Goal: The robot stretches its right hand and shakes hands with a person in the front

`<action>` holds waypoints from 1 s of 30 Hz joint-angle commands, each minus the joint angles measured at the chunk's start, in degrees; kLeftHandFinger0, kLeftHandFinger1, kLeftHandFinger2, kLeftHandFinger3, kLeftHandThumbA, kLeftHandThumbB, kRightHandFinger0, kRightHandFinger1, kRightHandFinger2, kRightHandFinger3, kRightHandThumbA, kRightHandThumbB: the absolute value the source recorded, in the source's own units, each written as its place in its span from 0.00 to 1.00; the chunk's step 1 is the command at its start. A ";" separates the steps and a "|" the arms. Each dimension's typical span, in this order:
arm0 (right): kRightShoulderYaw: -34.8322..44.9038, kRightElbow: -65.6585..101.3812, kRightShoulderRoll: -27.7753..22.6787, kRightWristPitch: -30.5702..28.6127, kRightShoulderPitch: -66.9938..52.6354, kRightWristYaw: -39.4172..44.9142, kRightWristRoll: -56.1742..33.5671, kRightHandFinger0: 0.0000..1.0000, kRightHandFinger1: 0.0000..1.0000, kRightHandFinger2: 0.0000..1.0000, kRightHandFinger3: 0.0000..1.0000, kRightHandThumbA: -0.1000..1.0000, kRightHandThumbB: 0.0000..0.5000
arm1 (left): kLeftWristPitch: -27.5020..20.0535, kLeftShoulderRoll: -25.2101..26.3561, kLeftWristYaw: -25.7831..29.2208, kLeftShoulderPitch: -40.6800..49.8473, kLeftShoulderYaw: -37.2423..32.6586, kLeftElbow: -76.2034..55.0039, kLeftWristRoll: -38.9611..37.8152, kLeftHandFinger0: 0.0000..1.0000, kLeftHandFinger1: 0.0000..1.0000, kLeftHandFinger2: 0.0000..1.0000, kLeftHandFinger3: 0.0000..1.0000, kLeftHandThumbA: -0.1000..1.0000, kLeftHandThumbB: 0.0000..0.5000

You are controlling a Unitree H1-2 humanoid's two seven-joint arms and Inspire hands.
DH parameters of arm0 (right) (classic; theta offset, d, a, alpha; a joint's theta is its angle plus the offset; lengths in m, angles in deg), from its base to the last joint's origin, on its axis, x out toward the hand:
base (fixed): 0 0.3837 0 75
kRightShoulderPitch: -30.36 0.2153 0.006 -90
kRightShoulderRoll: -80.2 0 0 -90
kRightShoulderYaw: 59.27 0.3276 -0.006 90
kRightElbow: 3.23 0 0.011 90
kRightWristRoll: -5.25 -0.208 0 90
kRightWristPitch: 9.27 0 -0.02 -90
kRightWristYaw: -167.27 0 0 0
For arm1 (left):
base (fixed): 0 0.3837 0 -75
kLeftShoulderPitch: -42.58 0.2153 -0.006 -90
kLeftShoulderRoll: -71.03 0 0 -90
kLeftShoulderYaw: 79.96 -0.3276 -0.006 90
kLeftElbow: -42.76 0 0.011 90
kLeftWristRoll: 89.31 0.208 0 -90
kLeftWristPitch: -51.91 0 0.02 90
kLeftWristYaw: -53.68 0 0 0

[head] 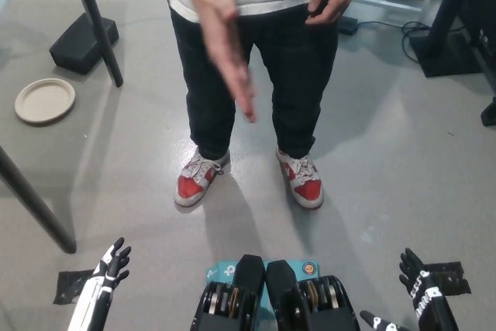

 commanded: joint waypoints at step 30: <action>1.36 42.79 -10.82 34.06 16.68 1.26 -0.07 1.00 1.00 1.00 1.00 1.00 0.73 | -2.24 1.09 0.08 -2.45 -0.20 -4.35 2.34 1.00 1.00 1.00 1.00 1.00 0.08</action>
